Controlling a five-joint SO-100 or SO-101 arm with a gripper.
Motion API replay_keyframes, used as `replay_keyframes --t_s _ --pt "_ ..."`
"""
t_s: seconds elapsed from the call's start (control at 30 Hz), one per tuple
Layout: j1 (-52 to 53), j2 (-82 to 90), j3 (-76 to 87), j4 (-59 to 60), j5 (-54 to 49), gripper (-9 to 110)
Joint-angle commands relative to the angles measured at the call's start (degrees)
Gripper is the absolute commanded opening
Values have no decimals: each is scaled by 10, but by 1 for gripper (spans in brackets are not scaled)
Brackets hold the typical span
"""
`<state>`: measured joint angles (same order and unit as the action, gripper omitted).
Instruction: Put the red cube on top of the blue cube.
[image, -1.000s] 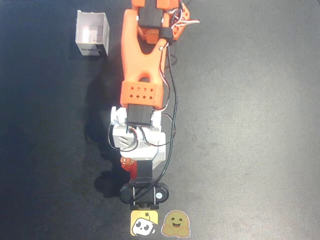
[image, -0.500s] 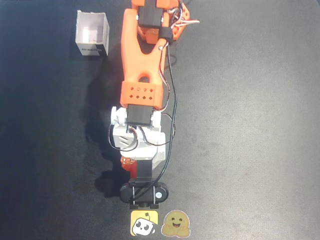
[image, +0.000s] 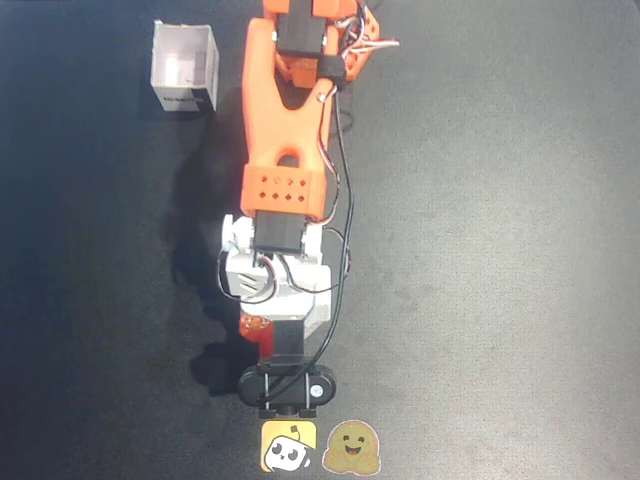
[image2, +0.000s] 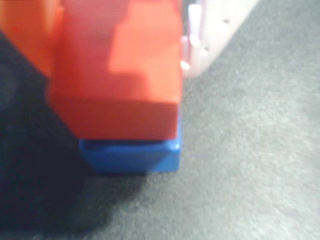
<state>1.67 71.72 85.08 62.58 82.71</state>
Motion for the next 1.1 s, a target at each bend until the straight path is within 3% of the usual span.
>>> replay_keyframes --t_s 0.0,0.33,0.67,0.87,1.07 --pt "-6 58 -4 -13 7 21" --pt "-12 83 -2 -14 14 24" --pt "-22 213 38 3 5 23" --pt "-18 374 159 16 -7 2" --pt "-22 555 332 8 -7 0"
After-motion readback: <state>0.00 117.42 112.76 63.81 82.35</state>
